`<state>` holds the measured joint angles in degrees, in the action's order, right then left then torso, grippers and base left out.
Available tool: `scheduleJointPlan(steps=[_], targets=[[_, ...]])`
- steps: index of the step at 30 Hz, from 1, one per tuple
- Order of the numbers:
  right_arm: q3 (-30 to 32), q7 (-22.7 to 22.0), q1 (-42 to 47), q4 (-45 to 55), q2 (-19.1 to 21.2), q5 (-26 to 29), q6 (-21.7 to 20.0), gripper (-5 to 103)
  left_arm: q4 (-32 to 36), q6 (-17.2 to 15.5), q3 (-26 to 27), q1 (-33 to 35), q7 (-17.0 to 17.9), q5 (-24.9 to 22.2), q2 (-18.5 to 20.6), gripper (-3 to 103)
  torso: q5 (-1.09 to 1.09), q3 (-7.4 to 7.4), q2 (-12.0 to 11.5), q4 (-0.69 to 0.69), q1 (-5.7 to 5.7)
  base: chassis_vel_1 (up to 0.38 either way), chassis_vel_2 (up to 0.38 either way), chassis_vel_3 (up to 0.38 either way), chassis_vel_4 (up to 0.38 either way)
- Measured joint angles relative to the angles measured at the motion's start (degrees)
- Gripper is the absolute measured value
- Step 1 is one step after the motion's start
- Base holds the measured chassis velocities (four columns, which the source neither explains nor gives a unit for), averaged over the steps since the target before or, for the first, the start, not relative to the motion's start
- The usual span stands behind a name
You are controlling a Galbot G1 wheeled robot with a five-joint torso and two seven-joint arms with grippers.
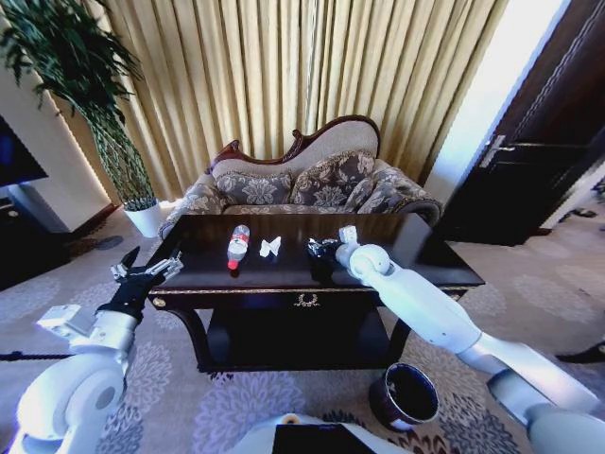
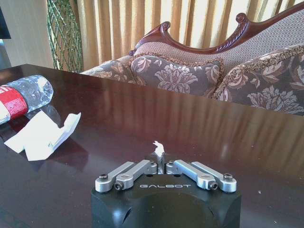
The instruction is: Move to the front of the table and place the trash on the table into the trash bin.
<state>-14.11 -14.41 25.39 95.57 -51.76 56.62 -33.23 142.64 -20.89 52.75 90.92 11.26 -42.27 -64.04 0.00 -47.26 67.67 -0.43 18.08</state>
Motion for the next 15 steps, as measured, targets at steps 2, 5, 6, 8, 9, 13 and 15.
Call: scheduleJointPlan(steps=[2, 5, 6, 8, 9, 13, 15], targets=[[0.09, -0.03, 0.21, 0.26, 0.25, 0.05, 0.06, 1, 0.07, 0.00, 0.02, -0.05, 0.02, -0.04, 0.14, 100, 0.00, 0.00, 0.00, 0.00, 0.00, 0.000, 0.000, 0.000, 0.000], [1.07, -0.69, 1.45, 1.43, 0.54, 0.18, 0.24, 1, 0.31, 0.00, 0.24, 0.02, 0.07, -0.16, 0.27, 100, 0.00, 0.00, 0.00, 0.00, 0.00, 0.000, 0.000, 0.000, 0.000], [1.72, -1.25, 2.44, 2.24, 0.73, 0.21, 0.73, 1, 0.47, 0.00, 0.42, 0.16, 0.08, -0.23, 0.27, 100, 0.00, 0.00, 0.00, 0.01, 0.00, 0.000, 0.000, 0.000, 0.000], [4.91, -2.04, 4.78, 4.81, 1.31, -0.38, 2.43, 1, 0.54, 0.00, 0.75, 0.29, 0.10, -0.51, 0.30, 100, 0.00, 0.00, 0.00, 0.01, 0.00, 0.000, 0.000, 0.000, 0.000], [4.91, -2.04, 4.78, 4.81, 1.31, -0.38, 2.43, 1, 0.54, 0.00, 0.75, 0.29, 0.10, -0.51, 0.30, 100, 0.00, 0.00, 0.00, 0.01, 0.00, 0.000, 0.000, 0.000, 0.000], [12.43, -2.52, 10.04, 9.84, 2.62, -3.94, 7.18, 1, 0.30, 0.01, 1.20, 0.04, 0.13, -1.10, 0.40, 100, 0.00, 0.00, 0.00, 0.02, 0.00, 0.000, 0.000, 0.000, 0.000], [16.01, -3.13, 13.20, 11.94, 3.52, -4.74, 7.68, 1, 0.24, 0.01, 1.44, 0.09, 0.14, -1.30, 0.51, 100, -0.01, 0.00, 0.00, 0.01, 0.00, 0.000, 0.000, 0.000, 0.000]])
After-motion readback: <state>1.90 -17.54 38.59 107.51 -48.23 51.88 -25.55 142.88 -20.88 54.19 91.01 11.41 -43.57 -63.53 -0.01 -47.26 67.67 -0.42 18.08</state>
